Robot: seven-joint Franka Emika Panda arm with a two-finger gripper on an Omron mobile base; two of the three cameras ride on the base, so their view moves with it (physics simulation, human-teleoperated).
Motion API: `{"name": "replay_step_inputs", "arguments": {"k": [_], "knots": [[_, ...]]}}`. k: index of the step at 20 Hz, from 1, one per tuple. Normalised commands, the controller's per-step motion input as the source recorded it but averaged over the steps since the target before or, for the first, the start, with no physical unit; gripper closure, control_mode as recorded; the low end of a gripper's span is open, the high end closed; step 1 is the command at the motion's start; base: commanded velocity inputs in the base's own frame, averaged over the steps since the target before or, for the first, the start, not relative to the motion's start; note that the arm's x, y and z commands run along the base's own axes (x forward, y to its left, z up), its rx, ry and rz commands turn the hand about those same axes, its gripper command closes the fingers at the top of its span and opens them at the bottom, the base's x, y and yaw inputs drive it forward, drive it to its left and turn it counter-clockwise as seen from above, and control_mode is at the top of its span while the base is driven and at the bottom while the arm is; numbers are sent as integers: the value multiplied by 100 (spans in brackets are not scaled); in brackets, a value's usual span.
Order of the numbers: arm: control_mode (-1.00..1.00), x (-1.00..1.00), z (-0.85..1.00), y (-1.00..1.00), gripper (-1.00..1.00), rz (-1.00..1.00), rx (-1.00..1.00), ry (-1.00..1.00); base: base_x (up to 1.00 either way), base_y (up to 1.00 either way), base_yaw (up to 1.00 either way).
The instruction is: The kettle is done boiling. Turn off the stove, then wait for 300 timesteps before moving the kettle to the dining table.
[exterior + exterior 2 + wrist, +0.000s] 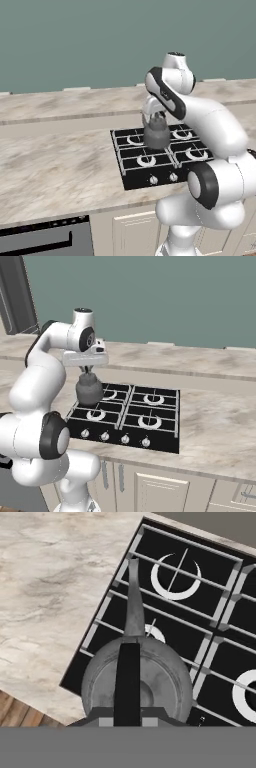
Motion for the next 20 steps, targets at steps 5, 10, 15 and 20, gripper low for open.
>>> {"name": "replay_step_inputs", "arguments": {"k": [5, 10, 15, 20], "knots": [[-100, -8, 17, -4, 100, 0, 0, 0, 0, 0, 0], [-100, 0, 0, 0, 100, 0, 0, 0, 0, 0, 0], [-100, -7, 0, 0, 100, -1, 0, -3, 0, 0, 0], [100, 0, 0, 0, 100, 0, 0, 0, -31, 0, -9]]}}
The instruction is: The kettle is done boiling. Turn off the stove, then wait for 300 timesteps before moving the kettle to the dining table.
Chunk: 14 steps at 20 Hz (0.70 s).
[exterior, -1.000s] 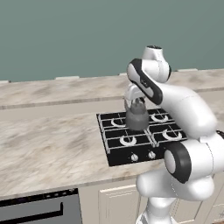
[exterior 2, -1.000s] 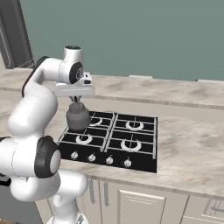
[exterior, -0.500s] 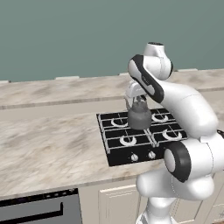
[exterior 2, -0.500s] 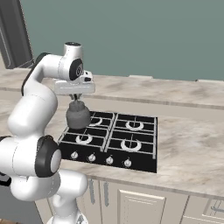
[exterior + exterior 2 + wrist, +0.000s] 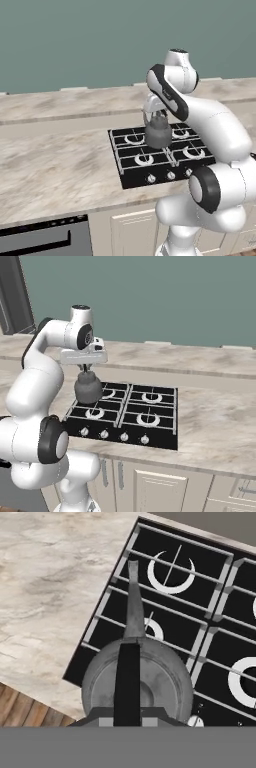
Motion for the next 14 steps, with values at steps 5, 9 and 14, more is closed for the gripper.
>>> {"name": "replay_step_inputs", "arguments": {"k": [5, 9, 14], "knots": [[100, 0, 0, 0, 100, 0, 0, 0, -30, -11, -8], [100, 0, 0, 0, 100, 0, 0, 0, -32, -31, -6], [100, 0, 0, 0, 100, 0, 0, 0, -42, -42, -6]]}}
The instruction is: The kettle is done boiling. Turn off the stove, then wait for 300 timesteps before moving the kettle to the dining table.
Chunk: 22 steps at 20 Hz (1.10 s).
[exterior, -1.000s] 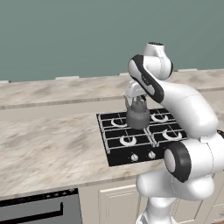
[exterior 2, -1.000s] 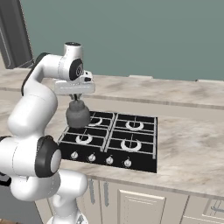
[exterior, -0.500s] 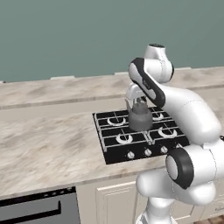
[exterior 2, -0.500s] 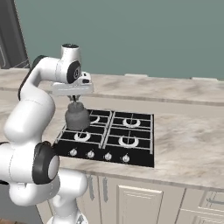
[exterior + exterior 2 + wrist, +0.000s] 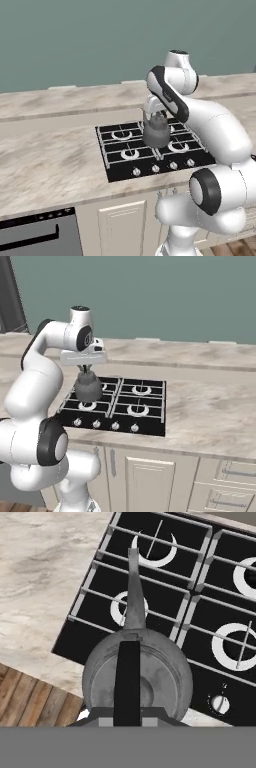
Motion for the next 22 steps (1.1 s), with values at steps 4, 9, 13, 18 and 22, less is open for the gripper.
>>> {"name": "replay_step_inputs", "arguments": {"k": [4, 9, 13, 18, 22], "knots": [[100, 0, 0, 0, 100, 0, 0, 0, -58, -38, -7], [100, 0, 0, 0, 100, 0, 0, 0, -65, -25, -7], [100, 0, 0, 0, 100, 0, 0, 0, -24, -11, -20], [100, 0, 0, 0, 100, 0, 0, 0, -8, -12, -36], [100, 0, 0, 0, 100, 0, 0, 0, -2, -13, -42]]}}
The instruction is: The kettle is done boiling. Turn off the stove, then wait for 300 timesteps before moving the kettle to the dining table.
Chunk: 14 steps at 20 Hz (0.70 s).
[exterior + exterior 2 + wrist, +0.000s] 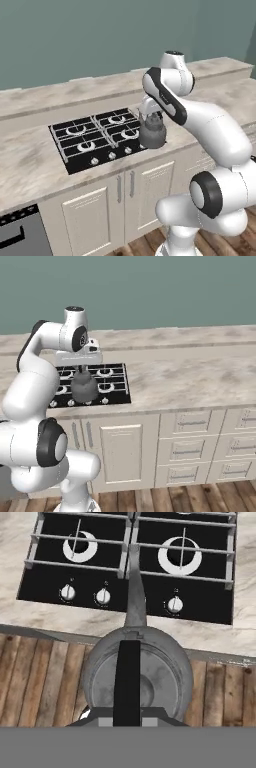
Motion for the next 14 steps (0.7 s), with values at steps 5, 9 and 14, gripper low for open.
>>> {"name": "replay_step_inputs", "arguments": {"k": [5, 9, 14], "knots": [[100, 0, 0, 0, 100, 0, 0, 0, 0, -17, -45], [100, 0, 0, 0, 100, 0, 0, 0, 0, -27, -40], [100, 0, 0, 0, 100, 0, 0, 0, 0, -27, -36]]}}
